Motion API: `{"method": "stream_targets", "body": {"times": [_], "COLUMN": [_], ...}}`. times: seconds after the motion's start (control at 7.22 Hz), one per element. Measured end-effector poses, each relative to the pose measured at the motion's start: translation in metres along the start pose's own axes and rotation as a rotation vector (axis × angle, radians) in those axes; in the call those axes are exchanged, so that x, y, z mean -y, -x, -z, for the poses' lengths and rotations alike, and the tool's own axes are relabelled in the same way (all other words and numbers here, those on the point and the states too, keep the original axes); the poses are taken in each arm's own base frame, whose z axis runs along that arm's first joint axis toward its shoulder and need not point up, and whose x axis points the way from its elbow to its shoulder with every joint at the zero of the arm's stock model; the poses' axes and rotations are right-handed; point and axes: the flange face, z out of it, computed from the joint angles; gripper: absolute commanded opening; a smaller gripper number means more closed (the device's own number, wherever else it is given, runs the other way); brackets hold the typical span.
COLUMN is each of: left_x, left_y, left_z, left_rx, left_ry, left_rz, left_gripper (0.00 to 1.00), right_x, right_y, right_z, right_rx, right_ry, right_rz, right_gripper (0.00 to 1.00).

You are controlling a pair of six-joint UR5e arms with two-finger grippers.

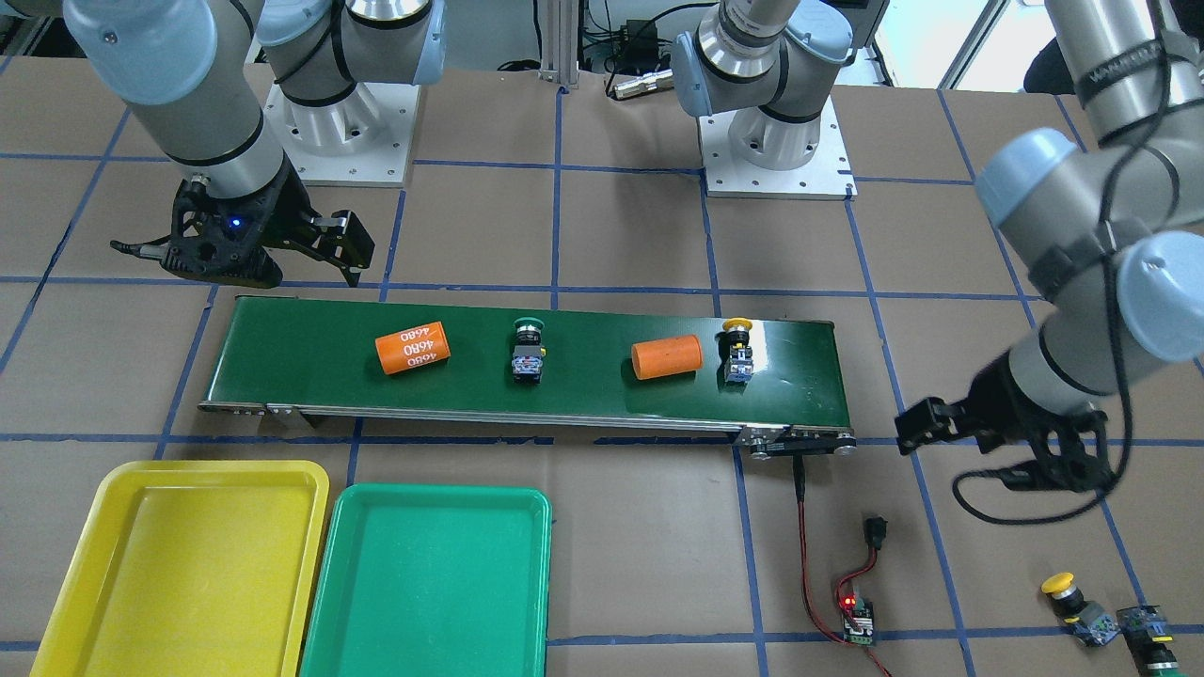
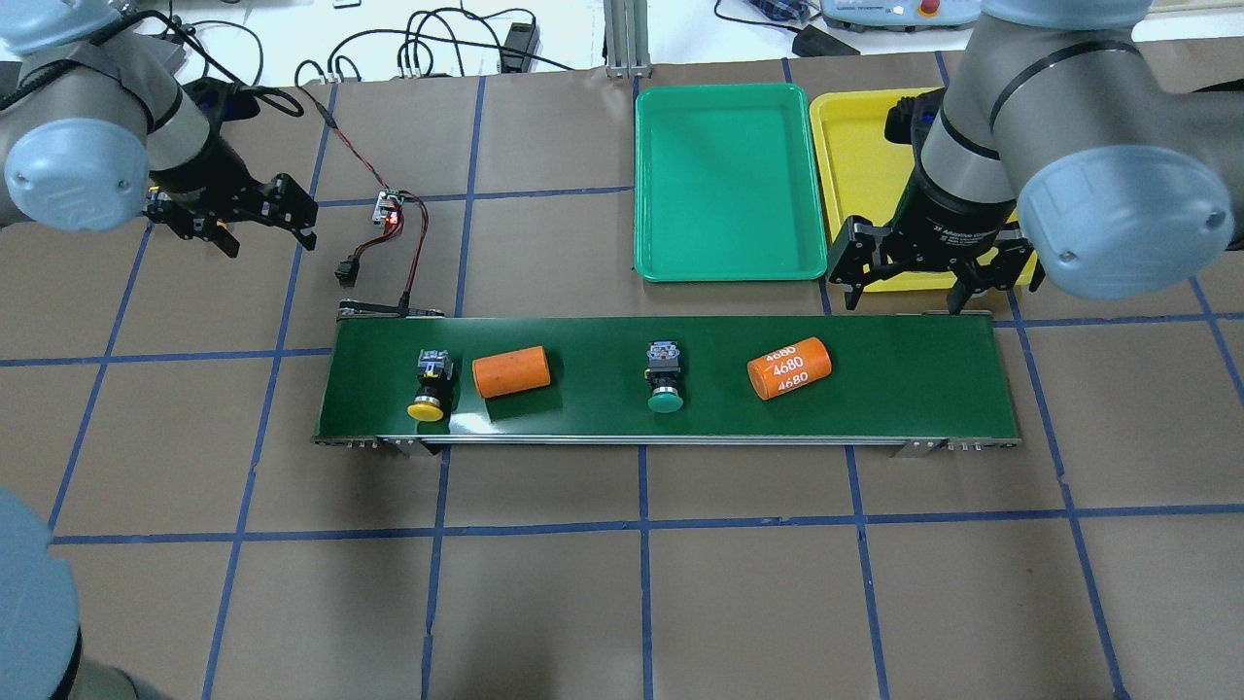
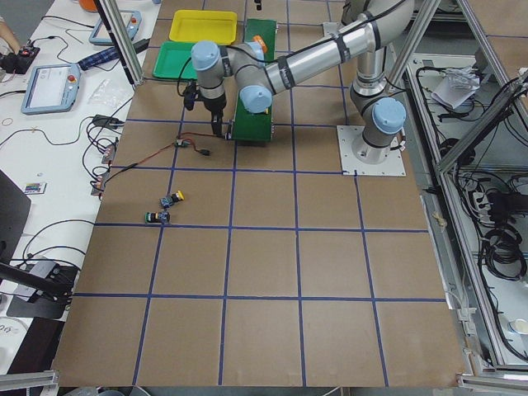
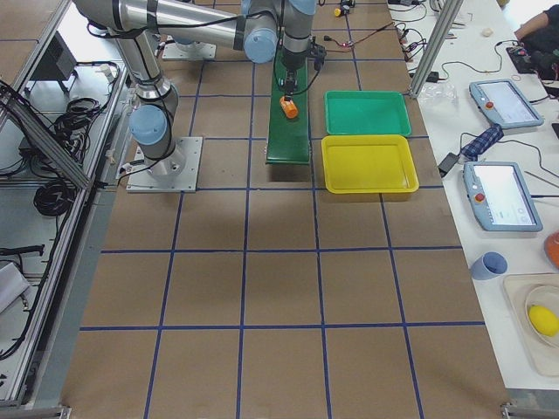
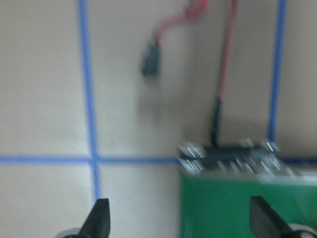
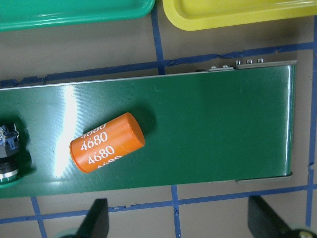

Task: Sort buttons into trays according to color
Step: 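Grasp another push-button from the pile with the left gripper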

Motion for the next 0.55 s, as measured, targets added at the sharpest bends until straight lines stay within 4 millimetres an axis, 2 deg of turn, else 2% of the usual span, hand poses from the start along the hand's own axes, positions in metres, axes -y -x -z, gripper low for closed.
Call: {"method": "stream_targets", "body": {"times": [0.14, 0.28, 0.42, 0.55], "left_x": [0.042, 0.074, 0.093, 0.102], "left_y": [0.049, 0.099, 0.133, 0.149], "left_z": [-0.022, -0.046, -0.071, -0.090], "left_rx": [0.014, 0.020, 0.022, 0.022], "left_ry": [-0.031, -0.059, -0.067, -0.061], "left_rz": [0.031, 0.070, 0.099, 0.114], "left_gripper": [1.00, 1.00, 1.00, 1.00], "right_x": [0.000, 0.000, 0.000, 0.001], "right_y": [0.000, 0.000, 0.000, 0.000], "right_z": [0.000, 0.000, 0.001, 0.001], "right_rx": [0.000, 0.000, 0.001, 0.000], "right_ry": [-0.001, -0.001, -0.002, -0.004], "right_rz": [0.000, 0.000, 0.000, -0.001], "right_gripper": [1.00, 1.00, 1.00, 1.00]}}
